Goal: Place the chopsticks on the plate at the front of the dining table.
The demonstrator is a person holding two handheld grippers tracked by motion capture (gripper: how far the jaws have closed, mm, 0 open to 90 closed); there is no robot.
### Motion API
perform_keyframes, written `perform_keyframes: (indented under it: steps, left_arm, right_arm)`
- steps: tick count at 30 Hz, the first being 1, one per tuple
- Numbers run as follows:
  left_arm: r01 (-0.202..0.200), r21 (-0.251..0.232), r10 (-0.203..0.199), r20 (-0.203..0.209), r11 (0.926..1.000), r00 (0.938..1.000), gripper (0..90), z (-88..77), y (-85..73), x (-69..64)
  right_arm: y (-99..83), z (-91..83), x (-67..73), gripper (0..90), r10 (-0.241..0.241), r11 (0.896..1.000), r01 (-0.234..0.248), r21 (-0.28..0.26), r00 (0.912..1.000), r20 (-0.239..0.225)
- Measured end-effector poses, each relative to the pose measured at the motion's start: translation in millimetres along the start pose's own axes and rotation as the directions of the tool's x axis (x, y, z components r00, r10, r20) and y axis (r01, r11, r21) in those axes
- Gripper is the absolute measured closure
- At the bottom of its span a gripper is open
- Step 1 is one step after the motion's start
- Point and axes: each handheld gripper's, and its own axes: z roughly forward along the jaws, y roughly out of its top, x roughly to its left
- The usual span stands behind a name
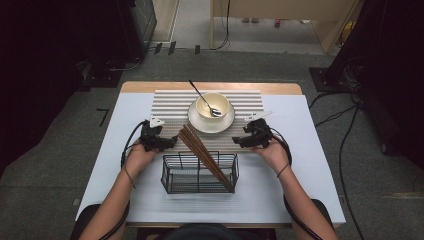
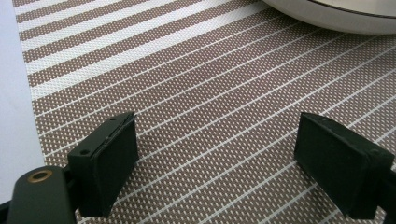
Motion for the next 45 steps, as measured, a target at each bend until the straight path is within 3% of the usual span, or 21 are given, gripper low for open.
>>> perform_keyframes:
  steps: [20,28,45]
  left_arm:
    - [-0.002,0.001,0.002,-0.001,1.0,1.0,13.8,-0.1,0.0,-0.1]
    - [-0.002,0.001,0.002,-0.002,1.0,1.0,13.8,-0.1,0.0,-0.1]
    - [-0.001,0.003,0.001,-0.001,1.0,1.0,13.6,-0.1,0.1,0.2]
  right_arm:
    - [5.3,-9.2,8.3,38.9,0.027,0.999,-0.026,0.034,0.9993,-0.026]
    - [11.2,-14.8,17.7,39.2,-0.003,0.999,0.004,0.032,0.9992,-0.04]
    - [22.1,-26.9,29.4,39.3,-0.012,1.0,0.013,0.024,0.9986,-0.052]
